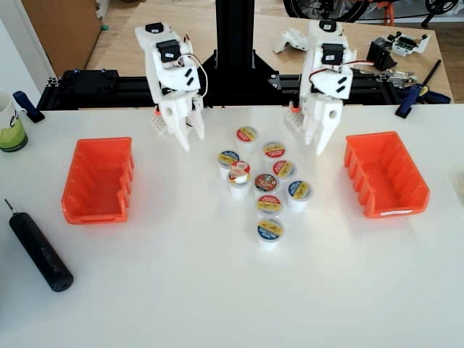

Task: Sort the coffee pods, blue into left, red into right

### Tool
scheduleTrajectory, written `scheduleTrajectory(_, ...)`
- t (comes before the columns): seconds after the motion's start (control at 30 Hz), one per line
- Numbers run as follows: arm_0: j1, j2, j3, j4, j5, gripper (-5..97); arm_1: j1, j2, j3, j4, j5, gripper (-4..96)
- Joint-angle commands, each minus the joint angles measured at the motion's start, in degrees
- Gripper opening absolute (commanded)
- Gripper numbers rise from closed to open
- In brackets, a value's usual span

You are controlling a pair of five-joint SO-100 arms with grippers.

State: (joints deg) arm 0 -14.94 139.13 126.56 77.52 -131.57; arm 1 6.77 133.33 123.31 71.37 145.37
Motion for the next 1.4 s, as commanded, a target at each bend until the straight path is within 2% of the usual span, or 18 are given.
scheduleTrajectory(0.0, 0.5, 1.3, 3.4, -0.9, 1.3, 23, 2.4, 1.2, 0.1, -1.5, -21.9, 26.1)
scheduleTrajectory(0.03, 0.5, 1.1, 3.6, 0.4, 1.0, 24, 3.3, 1.4, 0.1, -0.2, -24.3, 29.3)
scheduleTrajectory(0.1, 0.5, 0.0, 3.4, 3.9, 0.0, 27, 4.5, 1.7, 0.1, 3.5, -26.2, 34.1)
scheduleTrajectory(0.3, -1.1, 0.3, 4.3, 11.5, -1.3, 33, 12.3, 1.8, 4.3, 9.6, -27.6, 36.1)
scheduleTrajectory(0.47, -4.0, 3.3, 5.7, 15.4, -1.3, 33, 14.4, 2.2, 10.4, 9.1, -22.4, 36.8)
scheduleTrajectory(0.57, -4.9, 10.4, 9.7, 14.9, -3.7, 32, 14.6, 2.2, 12.2, 8.0, -20.4, 36.8)
scheduleTrajectory(0.63, -4.9, 14.9, 12.5, 14.0, -6.1, 31, 14.6, 2.2, 12.8, 6.7, -20.3, 36.7)
scheduleTrajectory(0.73, -6.3, 15.2, 13.3, 12.1, -6.1, 31, 14.6, 2.1, 14.2, 3.3, -20.4, 36.7)
scheduleTrajectory(0.8, -7.6, 15.0, 14.2, 11.0, -5.1, 31, 14.6, 2.0, 16.3, -0.2, -20.4, 36.4)
scheduleTrajectory(0.93, -12.7, 14.5, 15.4, 6.9, 1.8, 30, 15.0, 1.9, 18.5, -4.8, -20.9, 36.0)
scheduleTrajectory(1.03, -15.5, 13.9, 15.4, 6.0, 4.4, 30, 15.6, 1.7, 19.4, -7.2, -21.4, 35.9)
scheduleTrajectory(1.17, -18.3, 13.6, 16.2, 5.5, 6.0, 30, 16.2, 1.4, 23.7, -14.2, -21.3, 35.5)
scheduleTrajectory(1.37, -20.7, 13.5, 17.1, 5.5, 7.1, 30, 18.5, 0.4, 24.5, -15.1, -23.6, 35.9)
